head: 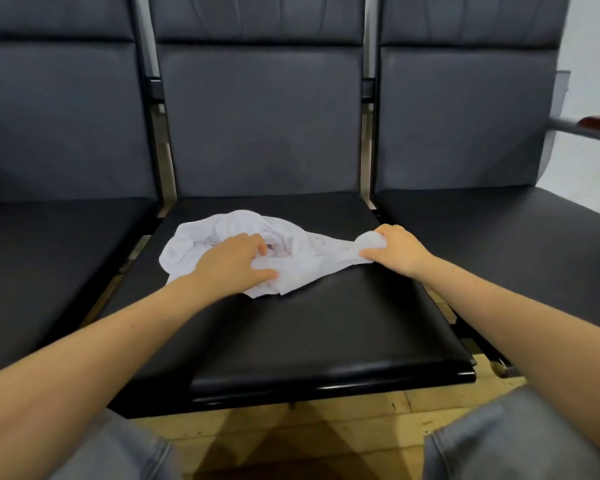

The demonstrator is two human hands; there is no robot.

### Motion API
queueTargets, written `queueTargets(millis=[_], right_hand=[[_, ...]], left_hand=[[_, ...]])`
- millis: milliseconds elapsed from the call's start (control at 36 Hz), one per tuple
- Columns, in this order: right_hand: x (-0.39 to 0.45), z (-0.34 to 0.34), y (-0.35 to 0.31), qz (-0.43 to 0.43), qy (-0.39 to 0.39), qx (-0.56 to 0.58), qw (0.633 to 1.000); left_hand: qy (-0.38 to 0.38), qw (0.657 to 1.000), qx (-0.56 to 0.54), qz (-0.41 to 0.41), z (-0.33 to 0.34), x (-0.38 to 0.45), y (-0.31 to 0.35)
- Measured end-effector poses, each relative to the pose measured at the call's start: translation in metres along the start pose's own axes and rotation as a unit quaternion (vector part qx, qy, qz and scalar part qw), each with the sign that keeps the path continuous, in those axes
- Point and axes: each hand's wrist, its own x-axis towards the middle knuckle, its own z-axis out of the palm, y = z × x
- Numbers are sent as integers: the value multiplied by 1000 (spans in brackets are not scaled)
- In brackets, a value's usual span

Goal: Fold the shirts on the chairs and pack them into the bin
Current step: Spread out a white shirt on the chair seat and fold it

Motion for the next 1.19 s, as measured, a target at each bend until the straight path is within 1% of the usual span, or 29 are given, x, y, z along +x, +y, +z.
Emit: queueTargets(millis=[56,83,139,167,194,222,278,306,361,417,472,500,639,667,694,722,778,806,833,861,889,917,972,1000,1028,1083,1139,1194], right_hand=[[-1,-2,1,8,14,35,999],[1,-3,5,8,13,57,998],[1,-6,9,10,10,113,994],[1,-8,10,11,14,142,990],[1,-10,12,14,24,173,985],[2,-12,12,15,40,205,978],[2,-17,11,27,68,272,959],[3,-19,10,37,80,311,946],[5,-23,8,68,96,387,914],[3,-28,5,90,95,446,885],[-1,-32,0,90,86,498,858],[-3,-34,-2,85,83,521,845],[-14,-40,-12,60,72,591,801],[-16,-41,-15,55,75,598,796],[-17,-42,-19,52,80,600,794],[-18,-42,-22,48,84,598,796],[-19,-42,-28,38,89,580,809],[-19,-42,-30,29,86,572,815],[-18,-42,-31,23,84,566,820],[-18,-41,-32,22,83,563,822],[-16,-41,-32,23,85,559,825],[-15,-40,-32,27,86,551,829],[-12,-35,-33,37,81,527,845],[-12,-32,-34,42,74,512,855],[-12,-29,-34,49,67,494,865],[-12,-19,-30,71,54,455,886],[-11,-10,-23,89,40,420,902],[-11,-3,-17,97,31,384,918]], left_hand=[[7,998,2,-70,-1,-3,4],[-6,996,25,-90,-1,-5,6],[-38,992,67,-98,-2,-8,7],[-52,992,54,-99,-3,-11,7],[-58,992,19,-107,-3,-12,6],[-62,990,-39,-118,-2,-13,5],[-61,970,-192,-139,-1,-14,1],[-54,948,-276,-148,-1,-14,-1],[-29,889,-427,-165,-5,-12,1],[27,836,-516,-185,-12,-11,6],[77,786,-580,-201,-19,-10,12],[87,760,-609,-208,-23,-10,15],[82,654,-723,-206,-36,-11,26],[77,638,-740,-199,-37,-10,26],[67,630,-750,-190,-38,-9,29],[73,626,-754,-187,-39,-9,31],[84,629,-753,-174,-37,-6,30],[90,635,-746,-183,-37,-3,30],[95,645,-733,-195,-37,1,30],[109,668,-704,-217,-37,5,30],[122,701,-661,-238,-36,10,31],[140,746,-603,-245,-33,13,31],[166,842,-471,-205,-24,14,30],[173,872,-419,-184,-17,13,26],[175,891,-382,-173,-10,11,22],[177,911,-335,-163,4,7,12],[191,922,-299,-156,12,4,6],[195,942,-238,-136,16,2,3]])
